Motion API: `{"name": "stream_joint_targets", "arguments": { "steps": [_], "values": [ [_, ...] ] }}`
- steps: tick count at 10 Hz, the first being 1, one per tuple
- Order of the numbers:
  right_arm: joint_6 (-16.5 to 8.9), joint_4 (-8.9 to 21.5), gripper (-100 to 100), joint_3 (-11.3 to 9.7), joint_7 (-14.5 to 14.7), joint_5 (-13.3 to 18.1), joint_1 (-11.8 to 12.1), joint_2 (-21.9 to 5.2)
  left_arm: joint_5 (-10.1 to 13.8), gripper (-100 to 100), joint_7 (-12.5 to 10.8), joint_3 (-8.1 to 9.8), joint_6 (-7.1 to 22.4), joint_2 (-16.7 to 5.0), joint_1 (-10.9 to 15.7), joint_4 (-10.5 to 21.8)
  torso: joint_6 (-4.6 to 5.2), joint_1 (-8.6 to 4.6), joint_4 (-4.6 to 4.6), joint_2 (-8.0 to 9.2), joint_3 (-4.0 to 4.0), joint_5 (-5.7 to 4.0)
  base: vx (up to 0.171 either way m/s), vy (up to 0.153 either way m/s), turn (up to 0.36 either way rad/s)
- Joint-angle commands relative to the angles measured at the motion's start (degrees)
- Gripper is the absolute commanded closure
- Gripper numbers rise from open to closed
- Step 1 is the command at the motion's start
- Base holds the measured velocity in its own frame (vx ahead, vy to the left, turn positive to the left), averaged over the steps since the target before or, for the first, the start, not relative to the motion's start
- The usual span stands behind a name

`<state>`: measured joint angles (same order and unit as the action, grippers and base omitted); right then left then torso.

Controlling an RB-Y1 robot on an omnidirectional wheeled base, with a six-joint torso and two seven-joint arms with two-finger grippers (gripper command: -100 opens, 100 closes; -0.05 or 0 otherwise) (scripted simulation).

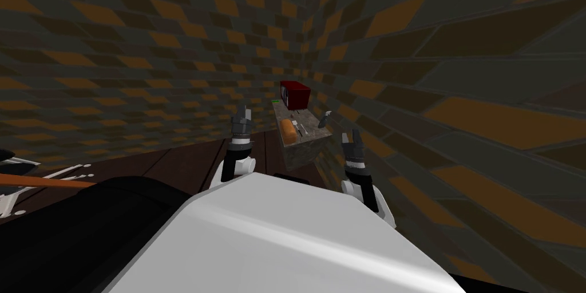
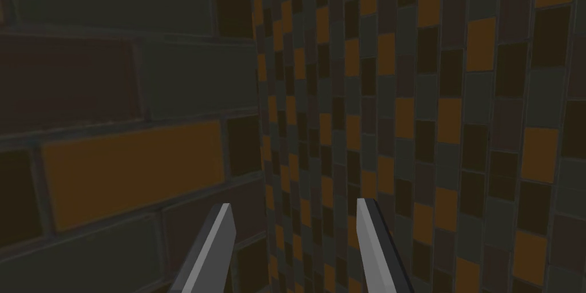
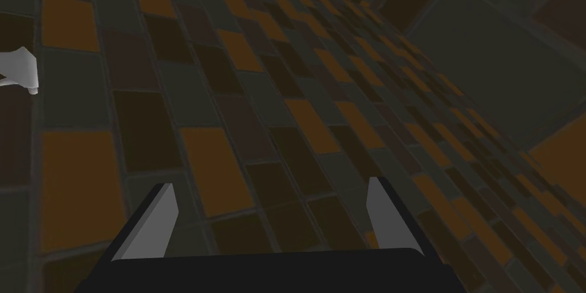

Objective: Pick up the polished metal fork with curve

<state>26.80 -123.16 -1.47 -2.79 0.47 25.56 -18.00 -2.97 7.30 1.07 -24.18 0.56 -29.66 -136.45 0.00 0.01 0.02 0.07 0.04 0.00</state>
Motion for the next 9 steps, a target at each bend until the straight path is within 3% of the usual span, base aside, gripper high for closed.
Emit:
{"name": "stream_joint_targets", "arguments": {
  "steps": [1, 4, 5, 9],
  "values": [
    [-0.53, 2.12, -100, 0.09, 0.17, 0.63, -0.80, -2.86, 0.00, 0, 0.00, 0.00, 0.00, 0.00, 0.00, 0.00, 0.00, 0.00, 0.00, 0.00, 0.00, 0.00, -0.019, 0.011, -0.071],
    [-2.56, 6.43, -100, -0.09, 0.56, 1.96, -2.68, -8.51, 0.00, 0, 0.00, 0.00, 0.00, 0.00, 0.00, 0.00, -0.01, 0.06, 0.00, 0.00, 0.00, 0.01, -0.019, 0.024, -0.020],
    [-2.56, 6.43, -100, -0.09, 0.56, 1.96, -2.68, -9.27, 0.00, 0, 0.00, 0.00, 0.00, 0.00, 0.00, 0.00, -0.01, 0.08, 0.00, -0.01, -0.01, 0.02, -0.011, 0.023, 0.005],
    [-6.38, 13.53, -100, -1.23, 1.27, 3.96, -5.28, -16.99, 0.00, 0, 0.00, -0.01, 0.00, 0.00, 0.00, 0.00, -0.02, 0.18, -0.02, -0.07, -0.04, 0.04, -0.008, 0.047, 0.084]
  ]
}}
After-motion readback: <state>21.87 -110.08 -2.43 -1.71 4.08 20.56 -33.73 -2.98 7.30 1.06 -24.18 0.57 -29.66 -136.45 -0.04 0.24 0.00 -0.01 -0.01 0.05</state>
